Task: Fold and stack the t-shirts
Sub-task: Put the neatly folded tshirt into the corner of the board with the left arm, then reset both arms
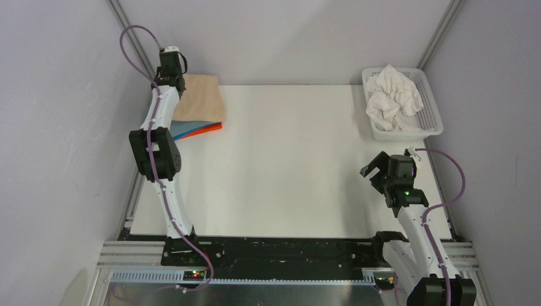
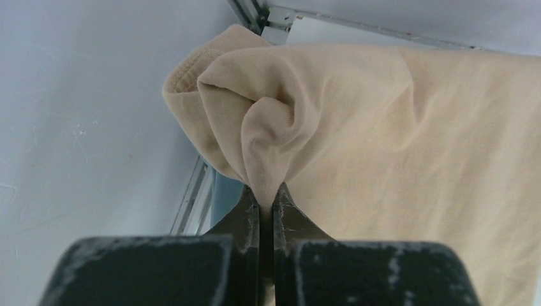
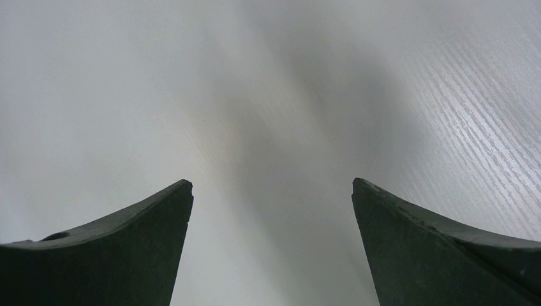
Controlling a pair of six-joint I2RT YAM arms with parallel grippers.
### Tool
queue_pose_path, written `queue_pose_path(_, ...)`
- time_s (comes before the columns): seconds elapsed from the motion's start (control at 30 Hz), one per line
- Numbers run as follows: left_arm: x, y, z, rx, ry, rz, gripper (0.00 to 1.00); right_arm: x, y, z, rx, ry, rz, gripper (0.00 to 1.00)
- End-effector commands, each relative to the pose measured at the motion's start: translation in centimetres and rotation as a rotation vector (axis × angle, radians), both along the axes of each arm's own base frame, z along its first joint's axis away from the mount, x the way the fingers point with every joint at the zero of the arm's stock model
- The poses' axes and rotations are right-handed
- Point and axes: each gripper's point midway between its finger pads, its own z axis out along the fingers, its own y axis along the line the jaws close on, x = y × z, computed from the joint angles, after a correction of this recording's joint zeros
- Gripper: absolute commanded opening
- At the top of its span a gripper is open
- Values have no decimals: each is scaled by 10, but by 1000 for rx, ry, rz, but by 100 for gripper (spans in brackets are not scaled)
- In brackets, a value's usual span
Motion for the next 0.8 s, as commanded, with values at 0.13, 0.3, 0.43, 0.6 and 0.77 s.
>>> queue_pose_path(0.13, -5, 28, -5, 7, -31, 123, 70, 6, -9, 7, -37, -17, -40, 100)
queue_pose_path(0.3, -9, 33, 23, -31, -134, 219, 99, 8, -5, 6, -26, -15, -25, 99)
queue_pose_path(0.43, -10, 19, 45, -114, -203, 187, 100, 7, -6, 8, -29, -21, -24, 99)
queue_pose_path(0.6, -18, -31, 69, -282, -261, 44, 100, 6, -3, 17, -29, -49, 0, 99)
queue_pose_path(0.77, -55, -107, 102, -361, -333, -74, 100, 0, 4, 25, -22, -68, 48, 99)
